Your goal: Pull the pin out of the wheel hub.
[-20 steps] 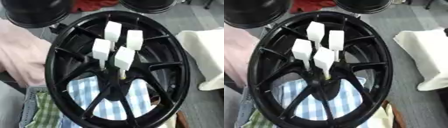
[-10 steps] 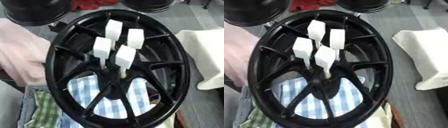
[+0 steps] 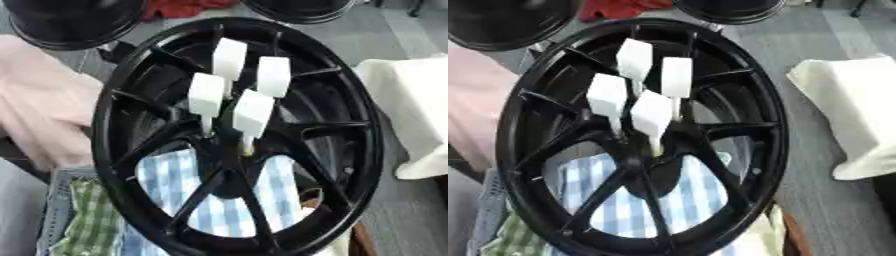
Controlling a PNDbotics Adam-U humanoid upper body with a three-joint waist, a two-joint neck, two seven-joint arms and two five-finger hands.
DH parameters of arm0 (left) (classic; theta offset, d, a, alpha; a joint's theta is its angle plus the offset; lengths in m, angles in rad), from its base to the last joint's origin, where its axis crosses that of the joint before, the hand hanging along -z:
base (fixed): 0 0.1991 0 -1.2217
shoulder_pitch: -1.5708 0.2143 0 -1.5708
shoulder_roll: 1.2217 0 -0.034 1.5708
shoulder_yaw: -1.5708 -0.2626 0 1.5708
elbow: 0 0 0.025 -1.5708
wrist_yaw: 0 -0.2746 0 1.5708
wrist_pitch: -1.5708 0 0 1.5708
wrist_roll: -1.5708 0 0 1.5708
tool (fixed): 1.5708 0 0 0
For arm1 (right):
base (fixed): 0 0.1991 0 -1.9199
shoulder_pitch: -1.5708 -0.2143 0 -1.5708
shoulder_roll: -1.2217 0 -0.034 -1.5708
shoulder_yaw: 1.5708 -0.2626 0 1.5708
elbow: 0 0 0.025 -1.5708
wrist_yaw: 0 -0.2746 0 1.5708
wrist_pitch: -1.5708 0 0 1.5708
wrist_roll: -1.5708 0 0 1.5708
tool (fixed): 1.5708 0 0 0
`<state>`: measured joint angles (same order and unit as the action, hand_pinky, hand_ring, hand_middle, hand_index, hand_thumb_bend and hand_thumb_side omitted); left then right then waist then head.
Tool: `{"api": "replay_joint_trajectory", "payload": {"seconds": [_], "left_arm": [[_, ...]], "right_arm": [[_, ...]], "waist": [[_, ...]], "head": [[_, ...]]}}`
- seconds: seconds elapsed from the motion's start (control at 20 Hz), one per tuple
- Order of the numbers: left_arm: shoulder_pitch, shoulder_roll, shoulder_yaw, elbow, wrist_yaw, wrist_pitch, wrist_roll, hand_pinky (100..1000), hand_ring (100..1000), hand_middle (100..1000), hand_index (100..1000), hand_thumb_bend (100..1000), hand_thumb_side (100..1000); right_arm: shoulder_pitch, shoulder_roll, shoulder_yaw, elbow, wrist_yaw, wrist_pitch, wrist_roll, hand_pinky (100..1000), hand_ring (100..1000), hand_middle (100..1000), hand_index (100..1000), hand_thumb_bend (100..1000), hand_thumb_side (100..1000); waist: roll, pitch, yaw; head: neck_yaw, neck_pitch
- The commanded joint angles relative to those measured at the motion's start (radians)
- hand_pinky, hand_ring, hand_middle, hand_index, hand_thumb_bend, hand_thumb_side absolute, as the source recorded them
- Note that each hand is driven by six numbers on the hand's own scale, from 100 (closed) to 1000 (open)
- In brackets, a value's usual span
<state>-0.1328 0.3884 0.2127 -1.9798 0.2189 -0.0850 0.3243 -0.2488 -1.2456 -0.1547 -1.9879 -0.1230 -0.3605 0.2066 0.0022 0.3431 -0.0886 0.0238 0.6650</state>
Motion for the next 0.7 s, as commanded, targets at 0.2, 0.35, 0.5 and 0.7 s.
{"api": "replay_joint_trajectory", "payload": {"seconds": [0.2,0.35,0.5,0.7], "left_arm": [[-0.012,0.037,-0.004,-0.02,-0.004,-0.002,-0.007,746,770,685,748,197,792],[-0.016,0.041,-0.007,-0.02,-0.003,-0.003,-0.009,746,770,684,748,197,791],[-0.022,0.044,-0.011,-0.02,0.0,-0.004,-0.011,746,770,683,747,196,793],[-0.024,0.045,-0.016,-0.02,0.003,-0.004,-0.017,746,771,684,748,195,795]], "right_arm": [[-0.104,-0.14,0.064,-0.012,0.023,-0.011,0.129,833,838,741,811,100,238],[-0.15,-0.165,0.108,-0.012,0.038,-0.015,0.194,833,843,746,812,100,269],[-0.188,-0.182,0.154,-0.012,0.052,-0.027,0.257,833,845,750,811,100,323],[-0.254,-0.18,0.211,-0.012,0.051,-0.04,0.327,834,846,752,812,100,355]], "waist": [[-0.007,-0.007,0.009],[-0.012,-0.003,0.018],[-0.016,0.002,0.028],[-0.021,0.006,0.041]], "head": [[-0.024,-0.02],[-0.038,-0.024],[-0.051,-0.029],[-0.064,-0.032]]}}
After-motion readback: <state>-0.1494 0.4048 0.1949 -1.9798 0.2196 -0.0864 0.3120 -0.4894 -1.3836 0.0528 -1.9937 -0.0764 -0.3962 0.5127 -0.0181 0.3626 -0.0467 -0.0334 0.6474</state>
